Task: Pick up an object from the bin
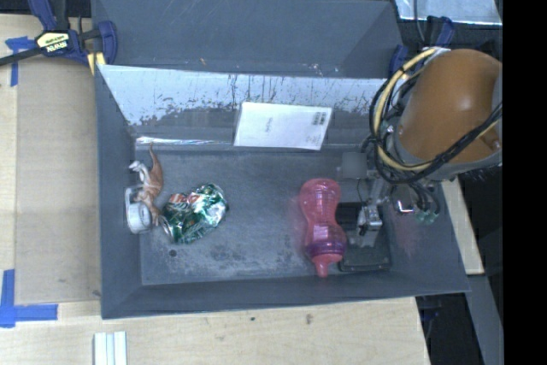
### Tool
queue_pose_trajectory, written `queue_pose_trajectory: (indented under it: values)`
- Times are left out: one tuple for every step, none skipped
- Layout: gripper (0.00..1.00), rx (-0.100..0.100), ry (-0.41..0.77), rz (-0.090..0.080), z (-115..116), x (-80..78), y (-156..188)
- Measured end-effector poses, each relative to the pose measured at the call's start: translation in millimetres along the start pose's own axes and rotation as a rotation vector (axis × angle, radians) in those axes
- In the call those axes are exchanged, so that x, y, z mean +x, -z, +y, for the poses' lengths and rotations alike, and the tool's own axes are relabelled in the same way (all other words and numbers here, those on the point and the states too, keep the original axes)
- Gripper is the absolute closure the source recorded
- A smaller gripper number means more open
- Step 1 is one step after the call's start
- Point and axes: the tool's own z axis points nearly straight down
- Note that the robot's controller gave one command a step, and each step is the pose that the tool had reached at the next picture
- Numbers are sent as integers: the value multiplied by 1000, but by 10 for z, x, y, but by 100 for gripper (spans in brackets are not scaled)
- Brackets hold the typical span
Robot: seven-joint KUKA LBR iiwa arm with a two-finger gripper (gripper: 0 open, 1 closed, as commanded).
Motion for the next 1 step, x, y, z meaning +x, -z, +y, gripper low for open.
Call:
queue_pose_trajectory:
  values:
    - [0,1,2,-9,1,-18,42]
